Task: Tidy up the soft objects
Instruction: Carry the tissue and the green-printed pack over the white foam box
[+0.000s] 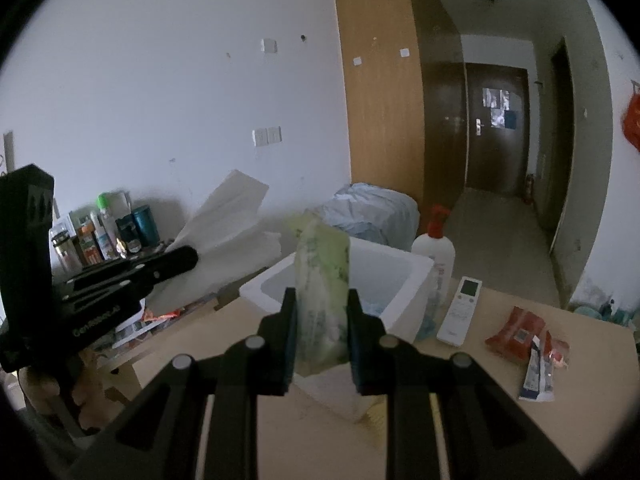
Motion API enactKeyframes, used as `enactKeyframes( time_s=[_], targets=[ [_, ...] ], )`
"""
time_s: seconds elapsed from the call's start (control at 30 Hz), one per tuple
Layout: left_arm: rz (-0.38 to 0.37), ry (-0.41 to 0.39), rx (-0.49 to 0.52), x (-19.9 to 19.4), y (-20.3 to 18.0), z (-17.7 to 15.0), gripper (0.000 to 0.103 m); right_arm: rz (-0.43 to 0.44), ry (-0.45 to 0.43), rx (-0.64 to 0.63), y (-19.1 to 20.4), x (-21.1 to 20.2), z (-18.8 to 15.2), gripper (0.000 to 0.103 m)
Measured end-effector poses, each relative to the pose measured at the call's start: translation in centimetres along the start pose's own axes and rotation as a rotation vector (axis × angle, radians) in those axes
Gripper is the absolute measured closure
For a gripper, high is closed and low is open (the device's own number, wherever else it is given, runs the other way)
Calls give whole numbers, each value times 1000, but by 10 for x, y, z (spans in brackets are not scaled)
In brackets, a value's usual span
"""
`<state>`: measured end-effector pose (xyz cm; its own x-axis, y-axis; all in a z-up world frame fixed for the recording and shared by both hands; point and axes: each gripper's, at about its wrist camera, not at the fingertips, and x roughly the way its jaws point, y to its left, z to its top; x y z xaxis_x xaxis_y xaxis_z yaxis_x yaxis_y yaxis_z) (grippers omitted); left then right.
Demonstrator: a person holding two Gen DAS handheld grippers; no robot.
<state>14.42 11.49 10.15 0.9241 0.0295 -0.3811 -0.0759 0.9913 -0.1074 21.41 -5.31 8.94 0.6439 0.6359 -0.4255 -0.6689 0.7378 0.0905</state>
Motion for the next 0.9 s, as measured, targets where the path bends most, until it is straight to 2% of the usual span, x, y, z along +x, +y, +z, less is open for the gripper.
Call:
enactKeyframes(
  time_s=[0.43,0.9],
  targets=[
    [-15,22,1,48,2,22,100,4,14,-8,-22,32,29,77],
    [-19,82,9,105,3,29,100,16,67,-10,-45,78,35,77]
  ],
)
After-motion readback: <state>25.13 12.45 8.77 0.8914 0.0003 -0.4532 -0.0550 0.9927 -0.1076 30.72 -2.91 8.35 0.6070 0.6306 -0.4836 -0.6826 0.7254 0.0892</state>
